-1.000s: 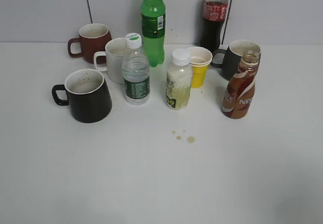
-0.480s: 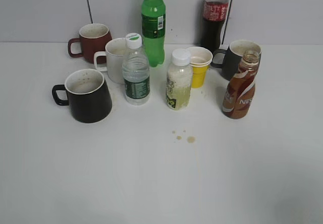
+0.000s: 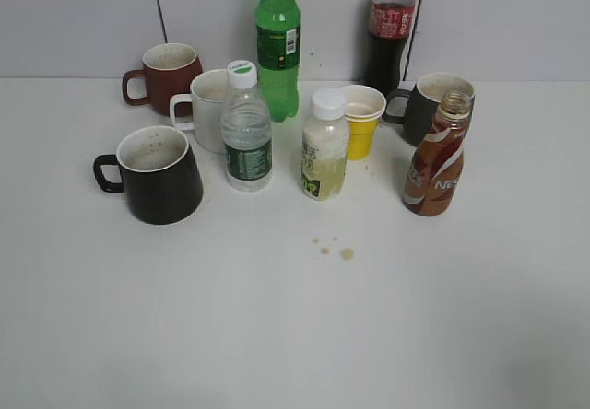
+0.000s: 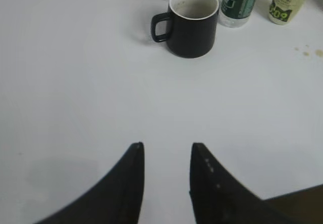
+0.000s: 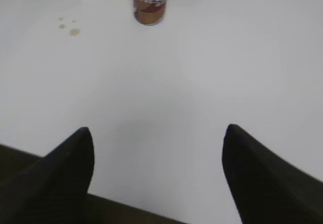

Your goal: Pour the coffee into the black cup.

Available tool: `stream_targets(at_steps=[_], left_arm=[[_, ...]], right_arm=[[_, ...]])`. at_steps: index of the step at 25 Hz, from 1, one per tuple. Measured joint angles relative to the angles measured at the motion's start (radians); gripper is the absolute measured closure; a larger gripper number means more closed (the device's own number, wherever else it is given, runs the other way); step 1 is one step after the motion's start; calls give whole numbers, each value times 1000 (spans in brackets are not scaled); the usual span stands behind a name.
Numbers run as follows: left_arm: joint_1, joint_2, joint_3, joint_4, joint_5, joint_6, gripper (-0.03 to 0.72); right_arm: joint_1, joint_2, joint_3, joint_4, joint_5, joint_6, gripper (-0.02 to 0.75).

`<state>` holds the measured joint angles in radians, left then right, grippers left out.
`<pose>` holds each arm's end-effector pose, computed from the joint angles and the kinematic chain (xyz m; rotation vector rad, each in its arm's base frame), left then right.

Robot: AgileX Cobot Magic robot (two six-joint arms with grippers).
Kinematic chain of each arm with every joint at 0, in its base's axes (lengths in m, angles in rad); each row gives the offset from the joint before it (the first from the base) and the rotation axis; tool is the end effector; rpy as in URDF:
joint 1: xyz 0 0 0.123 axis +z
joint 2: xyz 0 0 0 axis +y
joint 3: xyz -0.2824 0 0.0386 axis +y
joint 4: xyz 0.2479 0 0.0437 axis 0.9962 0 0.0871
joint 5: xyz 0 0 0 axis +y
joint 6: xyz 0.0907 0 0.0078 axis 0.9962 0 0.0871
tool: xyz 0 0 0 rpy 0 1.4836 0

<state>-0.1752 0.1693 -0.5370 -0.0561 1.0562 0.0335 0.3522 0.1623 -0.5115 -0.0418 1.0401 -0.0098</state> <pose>0.0176 -0.0076 0.2870 0.2244 2.1629 -0.1498 0.0203 0.0039 0.2809 -0.3943 2.1413 0.1442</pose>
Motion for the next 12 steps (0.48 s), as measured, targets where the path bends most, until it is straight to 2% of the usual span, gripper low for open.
stream_targets(at_steps=[7, 12], left_arm=[[89, -96, 0, 0, -2, 0, 447], [96, -169, 0, 0, -3, 0, 447]], right_arm=[[-291, -23, 1, 0, 0, -1, 146], [-351, -107, 1, 0, 0, -1, 146]])
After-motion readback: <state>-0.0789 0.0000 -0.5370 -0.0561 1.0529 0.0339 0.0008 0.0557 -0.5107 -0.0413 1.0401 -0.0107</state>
